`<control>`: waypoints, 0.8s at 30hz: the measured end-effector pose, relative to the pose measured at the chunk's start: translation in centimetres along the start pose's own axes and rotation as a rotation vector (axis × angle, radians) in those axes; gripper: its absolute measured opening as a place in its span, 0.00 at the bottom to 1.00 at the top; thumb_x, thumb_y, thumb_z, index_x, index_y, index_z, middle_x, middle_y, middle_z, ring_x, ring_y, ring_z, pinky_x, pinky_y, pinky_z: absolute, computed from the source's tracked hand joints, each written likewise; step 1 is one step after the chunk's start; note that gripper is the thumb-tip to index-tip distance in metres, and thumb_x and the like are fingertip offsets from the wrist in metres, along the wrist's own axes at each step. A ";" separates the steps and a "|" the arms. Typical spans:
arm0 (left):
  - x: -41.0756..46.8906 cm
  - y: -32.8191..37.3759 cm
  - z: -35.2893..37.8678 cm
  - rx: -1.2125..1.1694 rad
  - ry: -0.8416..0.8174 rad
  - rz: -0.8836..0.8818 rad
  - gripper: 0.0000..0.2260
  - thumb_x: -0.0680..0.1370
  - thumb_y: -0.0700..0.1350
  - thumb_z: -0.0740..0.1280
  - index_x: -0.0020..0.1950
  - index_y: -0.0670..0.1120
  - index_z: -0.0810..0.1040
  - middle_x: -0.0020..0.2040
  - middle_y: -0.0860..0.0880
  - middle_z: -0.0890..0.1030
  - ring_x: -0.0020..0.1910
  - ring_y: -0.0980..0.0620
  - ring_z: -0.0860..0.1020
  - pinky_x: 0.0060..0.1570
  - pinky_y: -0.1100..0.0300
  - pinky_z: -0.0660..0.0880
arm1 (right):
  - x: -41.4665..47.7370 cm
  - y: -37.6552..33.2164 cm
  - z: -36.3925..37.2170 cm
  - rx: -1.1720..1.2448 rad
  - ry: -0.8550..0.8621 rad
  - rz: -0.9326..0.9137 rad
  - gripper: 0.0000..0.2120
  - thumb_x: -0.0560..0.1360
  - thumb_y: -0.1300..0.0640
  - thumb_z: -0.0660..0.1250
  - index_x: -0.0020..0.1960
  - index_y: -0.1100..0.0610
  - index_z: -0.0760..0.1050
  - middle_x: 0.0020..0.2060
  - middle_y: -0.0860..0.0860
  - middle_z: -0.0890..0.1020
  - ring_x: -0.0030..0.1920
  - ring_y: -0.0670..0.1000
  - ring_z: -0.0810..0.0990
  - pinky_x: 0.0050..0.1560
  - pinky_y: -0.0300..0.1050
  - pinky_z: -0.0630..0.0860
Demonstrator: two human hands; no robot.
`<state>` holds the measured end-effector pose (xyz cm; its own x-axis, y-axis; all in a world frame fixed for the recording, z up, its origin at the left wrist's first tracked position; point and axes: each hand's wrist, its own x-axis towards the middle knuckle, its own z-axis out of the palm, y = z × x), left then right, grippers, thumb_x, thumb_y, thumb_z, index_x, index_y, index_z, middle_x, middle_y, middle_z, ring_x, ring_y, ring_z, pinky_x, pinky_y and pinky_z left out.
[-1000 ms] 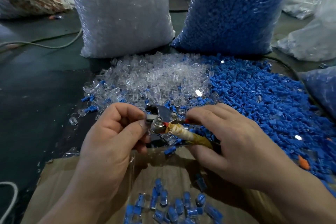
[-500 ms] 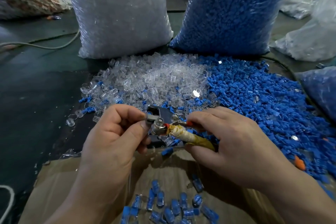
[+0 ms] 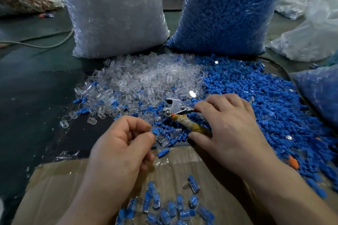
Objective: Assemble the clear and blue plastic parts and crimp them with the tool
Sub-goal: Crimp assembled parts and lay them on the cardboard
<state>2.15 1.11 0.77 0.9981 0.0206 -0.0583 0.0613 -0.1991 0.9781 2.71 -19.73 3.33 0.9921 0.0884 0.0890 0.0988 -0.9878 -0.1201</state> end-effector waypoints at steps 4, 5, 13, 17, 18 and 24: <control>-0.5 0.1 0.3 0.109 0.047 0.057 0.08 0.72 0.50 0.71 0.47 0.63 0.79 0.34 0.53 0.83 0.27 0.56 0.80 0.26 0.67 0.75 | -1.1 -1.8 -0.4 0.156 0.173 -0.173 0.21 0.75 0.35 0.58 0.59 0.47 0.75 0.53 0.43 0.78 0.55 0.48 0.74 0.59 0.51 0.72; -0.6 0.2 0.3 0.156 0.048 0.089 0.08 0.71 0.52 0.70 0.48 0.64 0.78 0.35 0.55 0.83 0.29 0.56 0.80 0.27 0.65 0.77 | -1.3 -2.4 -0.3 0.176 0.203 -0.243 0.17 0.76 0.38 0.59 0.55 0.47 0.76 0.49 0.43 0.79 0.51 0.48 0.76 0.55 0.50 0.74; -1.6 0.8 0.4 0.189 -0.012 0.258 0.04 0.73 0.57 0.67 0.46 0.63 0.80 0.34 0.57 0.83 0.29 0.58 0.79 0.28 0.68 0.75 | -1.6 -3.6 0.2 0.171 0.269 -0.377 0.05 0.77 0.55 0.65 0.45 0.55 0.77 0.39 0.49 0.79 0.40 0.54 0.76 0.43 0.48 0.68; -1.2 1.1 -0.3 0.161 -0.025 0.226 0.16 0.69 0.66 0.61 0.45 0.57 0.80 0.33 0.53 0.82 0.28 0.58 0.77 0.27 0.69 0.73 | -1.7 -3.6 0.2 0.216 0.280 -0.431 0.04 0.77 0.59 0.65 0.49 0.57 0.78 0.41 0.50 0.80 0.42 0.54 0.76 0.43 0.52 0.72; -1.0 1.0 -0.5 0.181 -0.076 0.205 0.19 0.70 0.66 0.60 0.44 0.55 0.80 0.31 0.52 0.80 0.27 0.58 0.75 0.26 0.67 0.72 | -1.7 -3.8 0.1 0.237 0.286 -0.445 0.05 0.77 0.60 0.64 0.48 0.57 0.79 0.41 0.51 0.79 0.42 0.54 0.75 0.44 0.52 0.73; -1.0 0.8 -1.0 0.136 -0.201 0.276 0.17 0.73 0.67 0.63 0.44 0.55 0.79 0.28 0.54 0.75 0.26 0.60 0.70 0.24 0.66 0.68 | -2.4 -5.1 -0.9 0.531 0.099 -0.242 0.12 0.78 0.49 0.56 0.38 0.51 0.70 0.33 0.44 0.74 0.36 0.44 0.70 0.37 0.43 0.67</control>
<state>1.23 1.95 1.84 0.9582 -0.2424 0.1522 -0.2230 -0.2988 0.9279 -0.19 -15.02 4.59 0.9272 0.2658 0.2640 0.3718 -0.7394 -0.5613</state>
